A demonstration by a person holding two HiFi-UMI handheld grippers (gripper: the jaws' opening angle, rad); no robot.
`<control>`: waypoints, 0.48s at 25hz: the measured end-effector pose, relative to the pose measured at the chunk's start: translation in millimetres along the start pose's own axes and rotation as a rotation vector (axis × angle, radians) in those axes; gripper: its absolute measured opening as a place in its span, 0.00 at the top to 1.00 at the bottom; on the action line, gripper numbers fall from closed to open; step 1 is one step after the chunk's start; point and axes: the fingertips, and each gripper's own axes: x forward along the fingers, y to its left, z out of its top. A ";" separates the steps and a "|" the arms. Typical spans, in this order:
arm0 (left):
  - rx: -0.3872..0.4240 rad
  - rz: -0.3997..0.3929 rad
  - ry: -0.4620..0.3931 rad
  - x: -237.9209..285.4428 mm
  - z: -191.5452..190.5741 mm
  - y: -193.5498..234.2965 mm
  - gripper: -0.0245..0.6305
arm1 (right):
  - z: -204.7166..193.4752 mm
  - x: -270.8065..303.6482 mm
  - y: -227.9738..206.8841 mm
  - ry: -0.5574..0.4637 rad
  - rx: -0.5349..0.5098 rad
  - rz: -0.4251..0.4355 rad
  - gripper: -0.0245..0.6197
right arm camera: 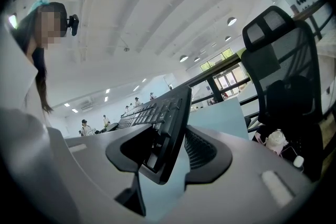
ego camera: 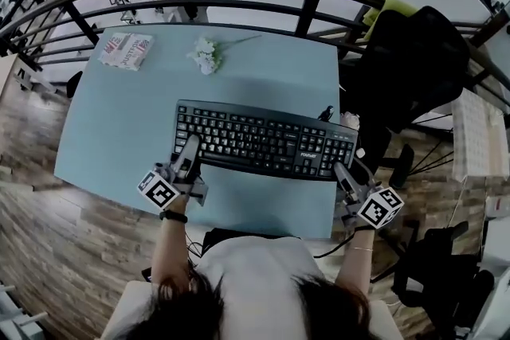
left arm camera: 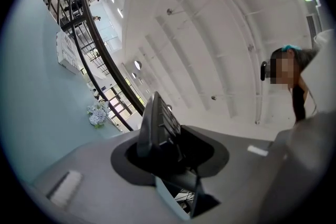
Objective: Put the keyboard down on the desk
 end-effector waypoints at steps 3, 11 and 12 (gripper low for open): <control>-0.003 0.015 0.002 8.8 0.3 4.5 0.73 | 3.7 8.9 -9.9 0.011 0.008 0.010 0.70; -0.003 0.041 0.016 16.7 9.5 24.3 0.72 | 1.8 34.1 -15.0 0.018 0.029 0.013 0.70; -0.002 0.042 0.018 16.5 10.7 26.1 0.72 | 0.3 36.1 -14.7 0.021 0.032 0.012 0.70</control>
